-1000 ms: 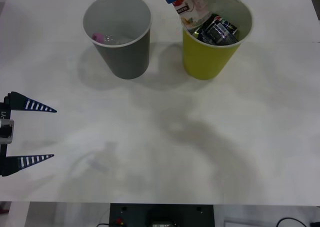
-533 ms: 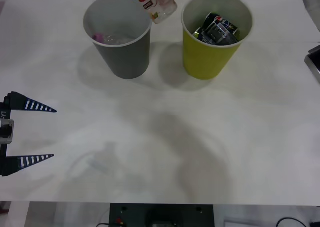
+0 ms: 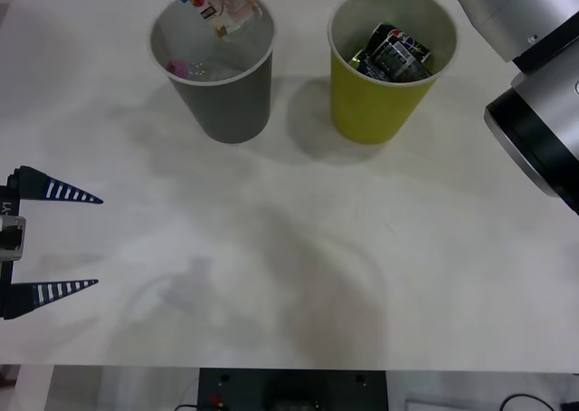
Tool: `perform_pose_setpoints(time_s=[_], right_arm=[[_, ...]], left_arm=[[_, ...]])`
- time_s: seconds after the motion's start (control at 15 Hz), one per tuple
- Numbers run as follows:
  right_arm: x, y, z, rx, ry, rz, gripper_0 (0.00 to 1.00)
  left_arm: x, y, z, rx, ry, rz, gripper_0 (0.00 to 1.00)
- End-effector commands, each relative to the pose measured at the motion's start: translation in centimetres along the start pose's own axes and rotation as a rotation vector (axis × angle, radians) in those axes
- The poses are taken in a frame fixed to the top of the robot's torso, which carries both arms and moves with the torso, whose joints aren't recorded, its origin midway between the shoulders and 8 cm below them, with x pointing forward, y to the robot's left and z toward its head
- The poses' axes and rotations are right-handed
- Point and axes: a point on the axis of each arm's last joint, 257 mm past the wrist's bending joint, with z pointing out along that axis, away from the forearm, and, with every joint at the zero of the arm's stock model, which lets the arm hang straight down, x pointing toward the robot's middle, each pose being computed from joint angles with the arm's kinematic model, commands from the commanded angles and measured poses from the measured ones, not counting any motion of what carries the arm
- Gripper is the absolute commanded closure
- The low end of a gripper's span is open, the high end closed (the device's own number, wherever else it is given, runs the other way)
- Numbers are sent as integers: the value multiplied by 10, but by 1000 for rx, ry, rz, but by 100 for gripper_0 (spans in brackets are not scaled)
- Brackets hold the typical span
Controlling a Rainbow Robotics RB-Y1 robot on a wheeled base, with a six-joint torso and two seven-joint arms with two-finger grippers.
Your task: Put the can into the green bin and the plastic bottle into the gray bin
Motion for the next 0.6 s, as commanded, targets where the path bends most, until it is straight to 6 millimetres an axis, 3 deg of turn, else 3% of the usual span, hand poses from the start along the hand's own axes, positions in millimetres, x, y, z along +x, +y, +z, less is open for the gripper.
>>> perform_pose_setpoints(time_s=[0.07, 0.2, 0.33, 0.6], right_arm=[[0, 1, 1, 1, -2, -27, 80], [0, 1, 1, 1, 0, -27, 32], [1, 1, 1, 0, 2, -28, 0], [4, -2, 0, 0, 12, -20, 0]], left_arm=[[0, 0, 0, 0, 0, 0, 2], [0, 0, 0, 0, 0, 0, 2], [0, 0, 0, 0, 0, 0, 2], [0, 0, 0, 0, 0, 0, 2]])
